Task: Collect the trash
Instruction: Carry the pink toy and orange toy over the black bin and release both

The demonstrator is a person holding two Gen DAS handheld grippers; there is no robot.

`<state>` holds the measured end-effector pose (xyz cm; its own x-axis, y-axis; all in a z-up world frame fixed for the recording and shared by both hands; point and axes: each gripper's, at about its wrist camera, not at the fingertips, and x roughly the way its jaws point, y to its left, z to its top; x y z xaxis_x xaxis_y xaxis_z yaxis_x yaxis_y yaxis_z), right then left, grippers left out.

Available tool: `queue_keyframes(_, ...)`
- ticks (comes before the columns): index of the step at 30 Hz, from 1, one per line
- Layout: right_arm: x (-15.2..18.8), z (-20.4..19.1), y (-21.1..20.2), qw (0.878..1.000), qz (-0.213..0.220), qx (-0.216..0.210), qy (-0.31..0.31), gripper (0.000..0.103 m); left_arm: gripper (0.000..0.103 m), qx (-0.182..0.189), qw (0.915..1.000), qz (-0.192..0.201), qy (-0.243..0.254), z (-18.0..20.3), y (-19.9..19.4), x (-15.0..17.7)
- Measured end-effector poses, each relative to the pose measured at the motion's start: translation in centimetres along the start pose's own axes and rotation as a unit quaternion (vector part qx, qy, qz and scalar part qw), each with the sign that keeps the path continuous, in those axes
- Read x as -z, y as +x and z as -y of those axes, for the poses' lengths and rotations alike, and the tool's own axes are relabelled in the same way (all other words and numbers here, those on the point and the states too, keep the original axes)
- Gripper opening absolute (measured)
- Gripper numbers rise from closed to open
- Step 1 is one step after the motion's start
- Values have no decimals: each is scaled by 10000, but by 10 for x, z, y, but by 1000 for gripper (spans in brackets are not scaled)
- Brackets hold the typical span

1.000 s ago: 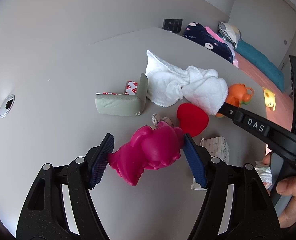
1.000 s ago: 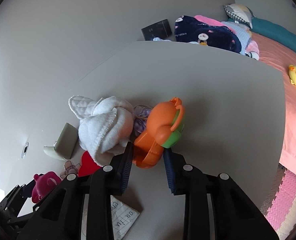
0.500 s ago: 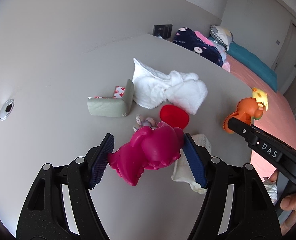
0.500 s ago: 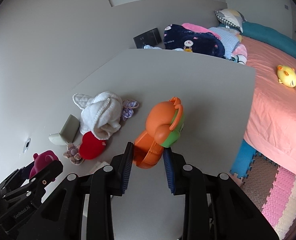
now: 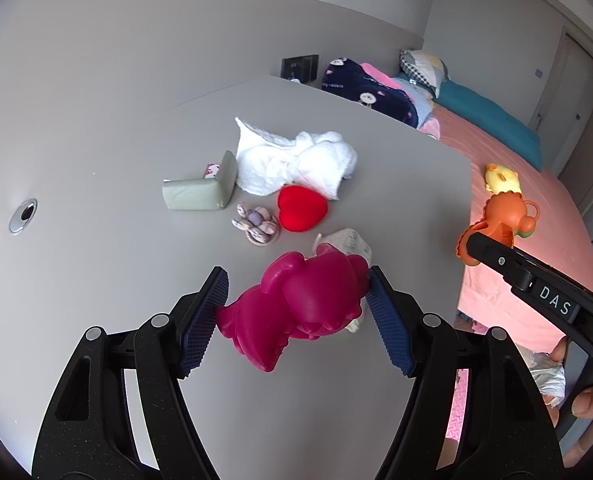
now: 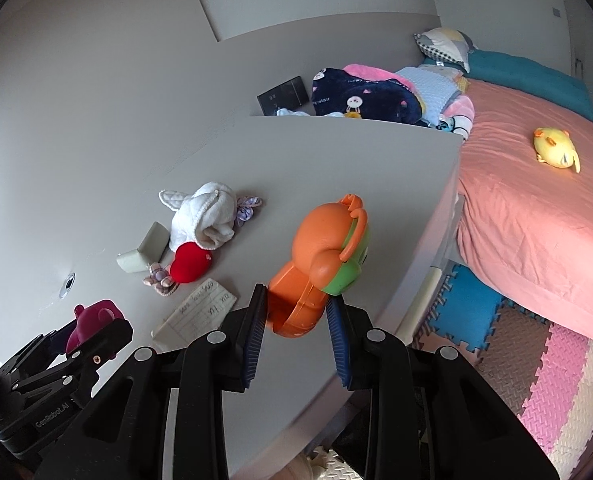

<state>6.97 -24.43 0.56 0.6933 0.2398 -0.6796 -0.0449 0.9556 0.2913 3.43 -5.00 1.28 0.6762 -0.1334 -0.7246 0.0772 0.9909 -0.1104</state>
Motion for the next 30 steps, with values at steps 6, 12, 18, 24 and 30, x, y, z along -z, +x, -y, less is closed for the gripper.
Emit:
queue_keyframes(6, 14, 11, -22, 9999, 99, 55, 52, 32, 69, 92, 9999, 18, 134, 16, -7, 10)
queue_keyframes(12, 27, 24, -40, 9996, 168, 173, 117, 32, 69, 220, 9994, 27, 278, 33, -12, 17)
queue_keyframes(18, 37, 39, -56, 9991, 236, 297, 214, 32, 69, 356, 9982, 9, 476, 55, -14, 24)
queue_keyframes(24, 46, 57, -71, 9979, 294, 472, 321, 32, 69, 530, 9963, -25, 677, 77, -13, 30)
queue_keyframes(30, 54, 75, -83, 9961, 351, 660, 460, 32, 69, 747, 9933, -94, 879, 100, -10, 34)
